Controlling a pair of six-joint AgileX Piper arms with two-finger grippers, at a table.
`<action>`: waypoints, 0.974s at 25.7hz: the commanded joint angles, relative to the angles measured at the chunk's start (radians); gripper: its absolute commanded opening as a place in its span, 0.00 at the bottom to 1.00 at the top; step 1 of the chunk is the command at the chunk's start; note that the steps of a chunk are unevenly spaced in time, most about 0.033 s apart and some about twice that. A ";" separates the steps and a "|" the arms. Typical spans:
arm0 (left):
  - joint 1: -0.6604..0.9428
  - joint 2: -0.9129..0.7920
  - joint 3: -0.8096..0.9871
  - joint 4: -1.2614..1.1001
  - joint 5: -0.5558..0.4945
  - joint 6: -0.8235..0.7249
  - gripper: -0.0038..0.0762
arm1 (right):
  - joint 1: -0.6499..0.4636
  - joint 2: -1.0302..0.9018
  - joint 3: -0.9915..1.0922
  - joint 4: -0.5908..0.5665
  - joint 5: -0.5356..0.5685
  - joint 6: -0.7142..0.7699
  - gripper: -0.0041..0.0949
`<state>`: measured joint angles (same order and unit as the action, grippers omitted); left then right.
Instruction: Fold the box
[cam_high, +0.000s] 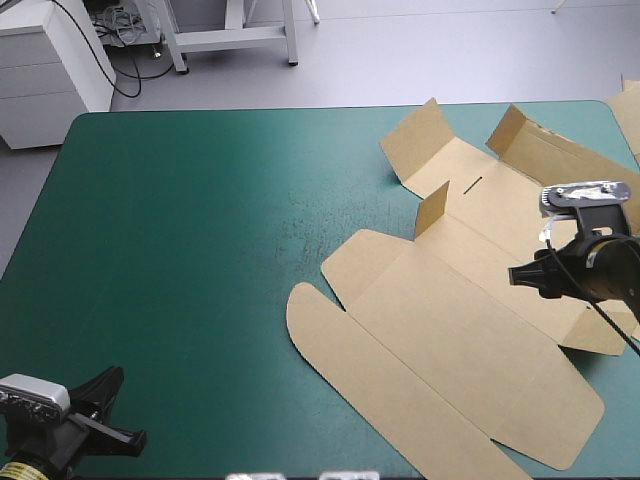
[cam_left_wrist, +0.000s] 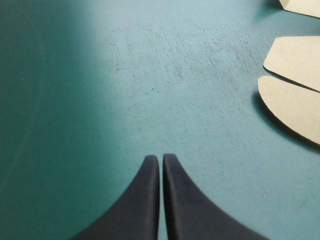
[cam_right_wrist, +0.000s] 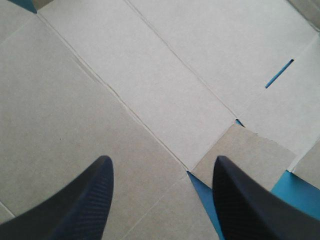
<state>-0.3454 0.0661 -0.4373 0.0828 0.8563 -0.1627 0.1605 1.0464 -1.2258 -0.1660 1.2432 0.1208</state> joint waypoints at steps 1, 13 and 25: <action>0.002 0.017 -0.019 -0.002 -0.073 -0.001 0.06 | -0.001 -0.068 -0.036 -0.067 0.008 0.038 0.59; 0.002 0.017 -0.019 -0.002 -0.073 -0.001 0.06 | -0.002 -0.158 -0.034 -0.186 0.009 0.153 0.59; 0.002 0.017 -0.019 0.029 -0.073 -0.001 0.06 | -0.464 -0.154 -0.017 0.034 0.009 -0.030 0.56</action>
<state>-0.3454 0.0661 -0.4373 0.0967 0.8563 -0.1627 -0.2104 0.8946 -1.2301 -0.1630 1.2505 0.1554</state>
